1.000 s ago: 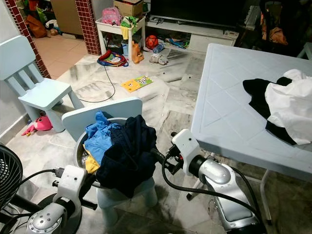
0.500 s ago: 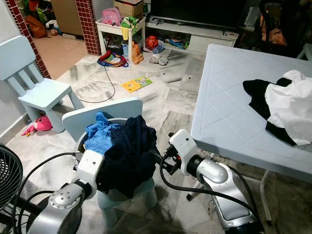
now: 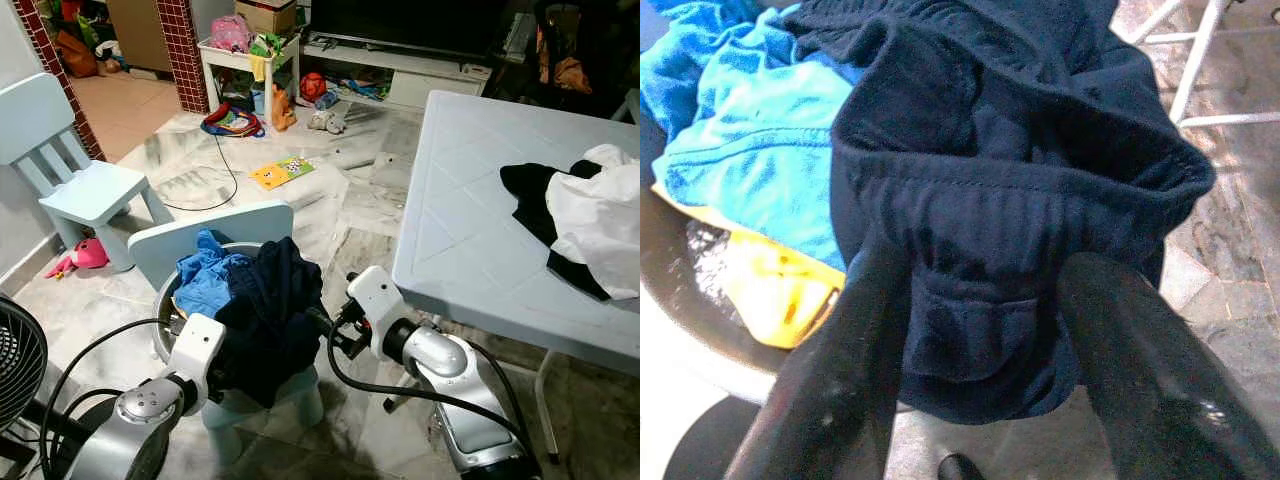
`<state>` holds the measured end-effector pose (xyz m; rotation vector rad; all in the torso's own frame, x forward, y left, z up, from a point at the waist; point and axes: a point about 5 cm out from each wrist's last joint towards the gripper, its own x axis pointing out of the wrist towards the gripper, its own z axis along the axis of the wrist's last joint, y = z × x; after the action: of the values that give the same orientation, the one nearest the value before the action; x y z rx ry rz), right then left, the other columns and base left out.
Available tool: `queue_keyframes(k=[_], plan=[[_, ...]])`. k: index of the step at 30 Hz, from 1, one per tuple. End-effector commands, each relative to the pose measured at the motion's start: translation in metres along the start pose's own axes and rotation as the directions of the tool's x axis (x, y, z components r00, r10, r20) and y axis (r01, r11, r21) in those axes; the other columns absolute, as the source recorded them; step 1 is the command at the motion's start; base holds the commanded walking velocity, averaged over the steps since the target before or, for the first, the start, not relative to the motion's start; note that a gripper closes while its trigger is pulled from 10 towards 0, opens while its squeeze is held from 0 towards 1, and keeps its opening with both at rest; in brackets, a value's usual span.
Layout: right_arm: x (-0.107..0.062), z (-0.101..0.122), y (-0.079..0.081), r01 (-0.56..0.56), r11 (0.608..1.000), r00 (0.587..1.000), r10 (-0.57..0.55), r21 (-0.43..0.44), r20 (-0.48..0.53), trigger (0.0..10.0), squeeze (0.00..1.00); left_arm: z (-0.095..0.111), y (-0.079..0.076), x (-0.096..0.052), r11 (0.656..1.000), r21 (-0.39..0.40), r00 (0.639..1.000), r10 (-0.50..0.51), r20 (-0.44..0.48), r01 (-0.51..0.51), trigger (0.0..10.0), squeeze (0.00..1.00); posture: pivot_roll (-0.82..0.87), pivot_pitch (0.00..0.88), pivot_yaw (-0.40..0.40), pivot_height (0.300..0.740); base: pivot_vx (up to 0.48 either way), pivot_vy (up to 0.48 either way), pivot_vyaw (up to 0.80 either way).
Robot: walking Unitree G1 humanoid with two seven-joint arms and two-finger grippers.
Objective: Hang hanger
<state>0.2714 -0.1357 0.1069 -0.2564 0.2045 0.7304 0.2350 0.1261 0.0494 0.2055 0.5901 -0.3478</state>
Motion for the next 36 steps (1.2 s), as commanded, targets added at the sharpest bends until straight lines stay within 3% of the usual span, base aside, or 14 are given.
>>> queue_keyframes(k=[1, 15, 22, 23, 24, 36], plan=[[0.0, 0.002, 0.003, -0.005, 1.0, 1.0, 0.005, -0.013, 0.01, 10.0, 0.0, -0.001, 0.002, 0.002, 1.0, -0.009, 1.0, 0.013, -0.006, -0.013, 10.0, 1.0, -0.07, 0.044, -0.033, 0.74, 0.0, 0.0, 0.0], [0.0, 0.003, 0.005, -0.007, 1.0, 1.0, 0.007, -0.011, 0.012, 10.0, 0.0, 0.006, 0.004, 0.022, 1.0, 0.02, 1.0, 0.002, -0.027, -0.001, 10.0, 1.0, -0.08, 0.043, -0.027, 0.74, 0.0, 0.0, 0.0], [-0.002, 0.002, 0.006, -0.022, 1.0, 1.0, 0.022, -0.007, 0.003, 10.0, 0.0, 0.0, -0.008, 0.028, 0.993, 0.059, 0.992, -0.093, -0.082, 0.098, 10.0, 1.0, -0.09, 0.045, -0.02, 0.74, 0.0, 0.0, 0.0], [-0.002, 0.001, 0.006, -0.03, 1.0, 1.0, 0.03, -0.008, 0.001, 10.0, 0.0, -0.001, -0.009, 0.028, 0.992, 0.066, 0.991, -0.099, -0.084, 0.105, 10.0, 0.46, -0.09, 0.045, -0.02, 0.74, 0.0, 0.0, 0.0], [-0.002, 0.001, 0.006, -0.035, 0.999, 0.999, 0.035, -0.007, -0.002, 10.0, 0.0, -0.002, -0.011, 0.028, 0.99, 0.072, 0.989, -0.117, -0.094, 0.124, 10.0, 0.0, -0.09, 0.045, -0.02, 0.74, 0.0, 0.0, 0.0], [-0.001, 0.0, 0.008, -0.047, 0.999, 0.999, 0.047, -0.007, -0.008, 10.0, 0.0, 0.005, -0.014, 0.029, 0.988, 0.054, 0.987, -0.143, -0.08, 0.147, 10.0, 0.0, -0.09, 0.047, -0.021, 0.74, 0.0, 0.0, 0.0]])
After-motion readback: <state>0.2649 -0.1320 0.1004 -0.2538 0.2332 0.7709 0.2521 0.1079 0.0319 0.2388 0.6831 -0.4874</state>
